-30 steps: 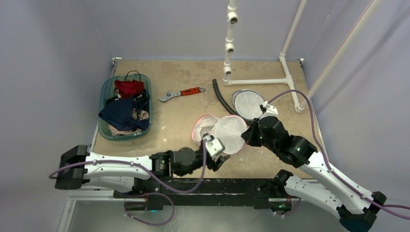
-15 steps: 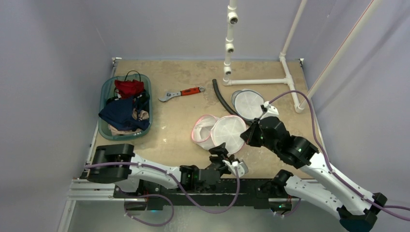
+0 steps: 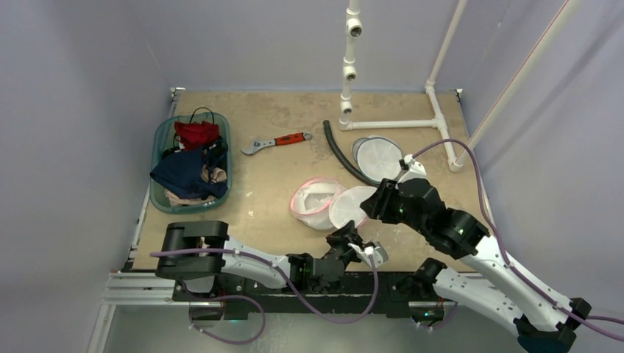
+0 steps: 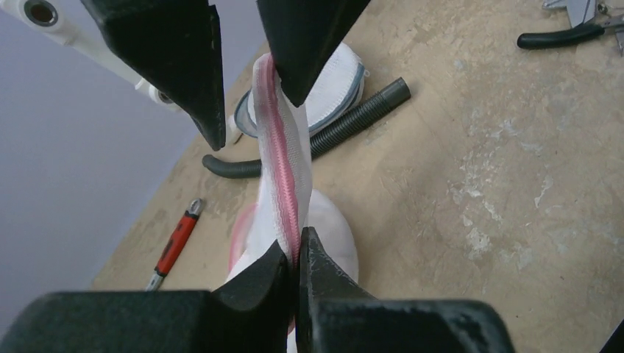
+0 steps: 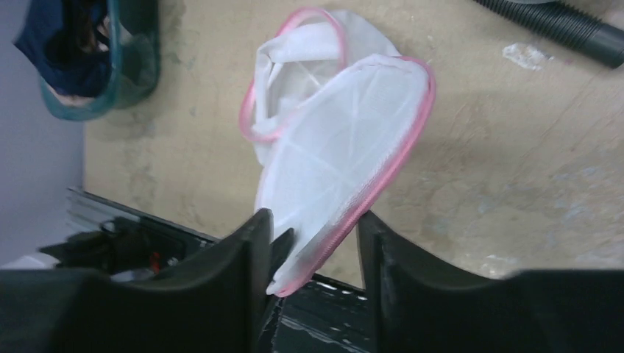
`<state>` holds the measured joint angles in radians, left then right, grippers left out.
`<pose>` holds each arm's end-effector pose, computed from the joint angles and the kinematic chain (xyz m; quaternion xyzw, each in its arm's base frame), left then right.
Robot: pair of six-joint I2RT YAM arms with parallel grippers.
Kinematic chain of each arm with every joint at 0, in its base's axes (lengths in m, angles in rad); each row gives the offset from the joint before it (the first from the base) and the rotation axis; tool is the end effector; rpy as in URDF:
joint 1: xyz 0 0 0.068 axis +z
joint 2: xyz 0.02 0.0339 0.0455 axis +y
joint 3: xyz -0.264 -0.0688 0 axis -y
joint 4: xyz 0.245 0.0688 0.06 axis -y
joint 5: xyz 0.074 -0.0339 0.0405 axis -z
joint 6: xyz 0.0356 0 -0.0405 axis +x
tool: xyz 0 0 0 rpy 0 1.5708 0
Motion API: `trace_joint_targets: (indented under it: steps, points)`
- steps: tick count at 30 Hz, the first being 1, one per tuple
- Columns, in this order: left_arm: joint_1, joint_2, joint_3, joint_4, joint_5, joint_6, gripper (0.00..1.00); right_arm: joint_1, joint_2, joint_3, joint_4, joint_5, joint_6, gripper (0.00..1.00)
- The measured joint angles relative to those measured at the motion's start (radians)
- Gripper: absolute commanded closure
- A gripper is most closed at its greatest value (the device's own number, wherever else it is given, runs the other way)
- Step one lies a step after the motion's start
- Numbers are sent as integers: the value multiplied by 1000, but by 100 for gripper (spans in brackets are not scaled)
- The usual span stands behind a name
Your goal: Unzip the laundry bag and remove the bra
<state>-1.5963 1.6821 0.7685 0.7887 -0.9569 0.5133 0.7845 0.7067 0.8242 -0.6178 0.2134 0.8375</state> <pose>0.0204 -0.3409 0.2068 0.4287 0.5934 -0.0069 0.6812 0.1122 0.1013 0.3210 0.0770 0.8535 0.3046 0.4157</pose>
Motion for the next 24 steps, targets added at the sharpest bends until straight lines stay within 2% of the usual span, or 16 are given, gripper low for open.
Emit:
trace_joint_targets:
  steps: [2,5,12,18,24]
  points:
    - [6,-13,0,-7,6,-25,100,0,-13,0,2,1,-3,28]
    - [19,-50,-7,-12,18,-81,100,0,-33,0,3,4,-14,23]
    - [66,-194,-72,-22,77,-315,100,0,-125,-11,51,27,-19,22]
    - [183,-389,-193,-22,156,-607,100,0,-332,-177,229,10,-21,25]
    - [322,-549,-325,-11,208,-896,100,0,-303,-292,349,-48,-46,30]
